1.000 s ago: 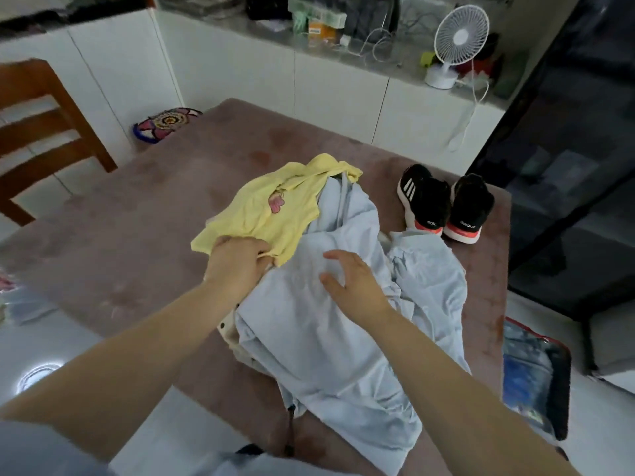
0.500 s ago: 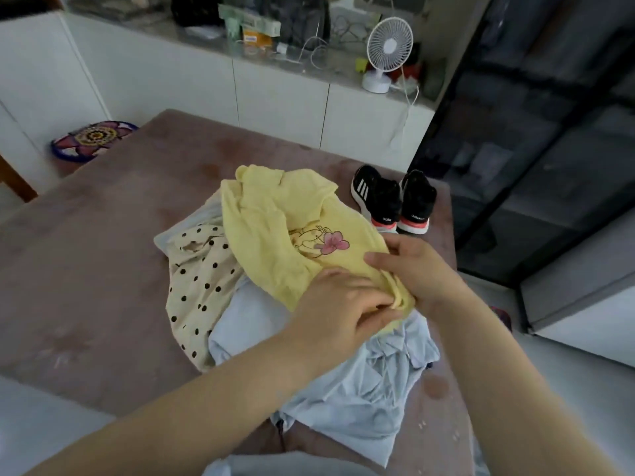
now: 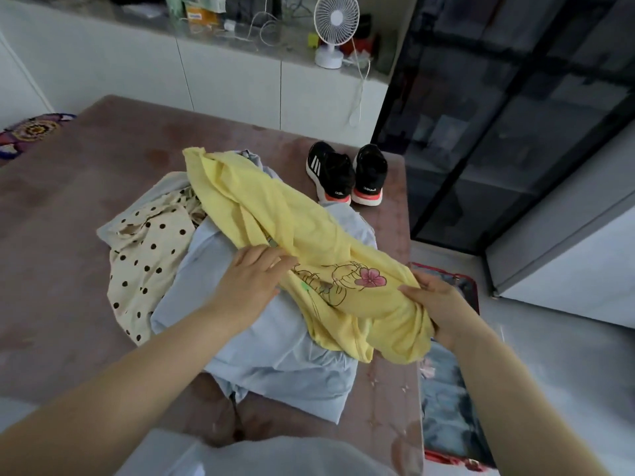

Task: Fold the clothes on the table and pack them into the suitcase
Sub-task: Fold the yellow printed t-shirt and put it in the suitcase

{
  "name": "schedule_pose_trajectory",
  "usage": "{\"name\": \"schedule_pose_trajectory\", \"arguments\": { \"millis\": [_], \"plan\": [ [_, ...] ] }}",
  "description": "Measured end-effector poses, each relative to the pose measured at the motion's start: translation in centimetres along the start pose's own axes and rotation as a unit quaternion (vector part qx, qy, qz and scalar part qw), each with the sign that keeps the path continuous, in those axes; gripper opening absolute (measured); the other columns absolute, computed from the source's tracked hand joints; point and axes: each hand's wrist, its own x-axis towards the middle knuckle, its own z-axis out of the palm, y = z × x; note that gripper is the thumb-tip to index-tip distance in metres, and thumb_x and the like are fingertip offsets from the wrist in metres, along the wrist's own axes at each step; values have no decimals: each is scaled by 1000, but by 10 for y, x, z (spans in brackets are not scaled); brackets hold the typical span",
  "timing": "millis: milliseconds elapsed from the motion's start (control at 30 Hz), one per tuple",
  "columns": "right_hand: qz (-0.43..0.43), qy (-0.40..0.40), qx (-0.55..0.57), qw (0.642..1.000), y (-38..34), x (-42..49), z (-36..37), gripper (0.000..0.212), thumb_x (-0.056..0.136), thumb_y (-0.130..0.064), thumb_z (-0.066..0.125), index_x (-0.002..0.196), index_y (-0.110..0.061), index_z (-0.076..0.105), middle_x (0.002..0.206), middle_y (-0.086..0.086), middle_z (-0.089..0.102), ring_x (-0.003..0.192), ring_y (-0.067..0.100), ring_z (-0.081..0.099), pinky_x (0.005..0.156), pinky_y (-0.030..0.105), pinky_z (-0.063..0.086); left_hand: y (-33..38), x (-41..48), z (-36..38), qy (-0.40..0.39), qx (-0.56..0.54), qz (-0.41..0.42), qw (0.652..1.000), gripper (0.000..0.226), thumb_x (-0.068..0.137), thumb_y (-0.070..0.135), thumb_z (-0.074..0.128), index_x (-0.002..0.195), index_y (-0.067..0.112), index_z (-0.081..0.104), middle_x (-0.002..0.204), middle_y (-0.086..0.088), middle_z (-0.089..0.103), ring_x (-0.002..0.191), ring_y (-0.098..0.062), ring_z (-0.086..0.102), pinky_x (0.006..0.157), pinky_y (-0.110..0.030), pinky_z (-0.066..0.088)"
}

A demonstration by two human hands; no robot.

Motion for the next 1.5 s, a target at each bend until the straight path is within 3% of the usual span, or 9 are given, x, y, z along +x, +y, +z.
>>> {"name": "schedule_pose_trajectory", "arguments": {
  "millis": [133,233,500,700,900,1067,1233,1400,1500],
  "plan": [
    [-3,54,-22,998,8,12,-5,23,90,-7,57,111,-14,60,109,8,66,98,27,63,93,43,50,8,22,0,-93,62,18,994,72,44,15,90,111,22,63,108,0,68,110,-24,59,104,-41,17],
    [-18,72,-3,997,4,17,-15,18,92,-7,55,106,-18,59,101,5,66,90,23,63,84,39,52,3,34,-10,-189,38,-12,981,38,84,10,59,117,30,63,114,5,64,117,-19,49,113,-35,-5],
    [-96,112,-159,976,-9,42,-47,25,88,-5,57,105,-23,60,107,7,65,91,24,61,77,32,52,-42,9,-87,-283,-241,-99,923,21,86,12,62,96,29,69,89,27,59,86,9,56,80,-6,39],
    [-59,-64,-681,727,21,61,-26,28,89,-15,51,116,-9,50,115,11,53,110,26,54,68,21,29,-33,-17,-76,-398,-147,-51,904,27,88,24,61,113,34,63,102,29,55,93,10,47,83,0,30],
    [-181,-76,-495,846,-3,65,55,53,87,-38,61,133,-22,42,134,1,43,101,15,52,83,29,43,-56,2,-70,-229,-233,-168,930,48,74,56,59,118,38,53,121,19,52,115,-3,46,98,-16,32],
    [-221,-74,-634,737,-1,70,97,53,86,-43,59,131,-20,42,122,6,44,110,26,49,82,37,48,-90,32,-46,-59,-125,-335,932,60,83,25,67,137,16,41,135,-14,47,123,-33,42,103,-41,32],
    [-232,-122,-647,716,-54,103,87,23,93,-23,47,71,-17,46,74,-4,47,82,22,53,64,29,36,-117,55,-46,-41,-28,-282,958,77,81,15,68,145,23,26,143,-13,33,129,-35,31,107,-42,23],
    [-103,-268,-656,698,-125,114,67,10,96,-27,47,90,-25,56,98,-1,61,94,18,58,84,26,47,-149,92,-45,-198,53,-252,946,87,77,40,70,147,32,18,154,-6,12,142,-30,4,114,-44,2],
    [-1,-290,-630,721,-155,121,55,23,94,-29,52,113,-19,60,107,-1,67,96,13,65,88,29,52,-177,108,-33,-275,49,-265,923,70,75,49,67,137,31,38,143,-2,41,135,-29,30,114,-46,13]
  ]
}}
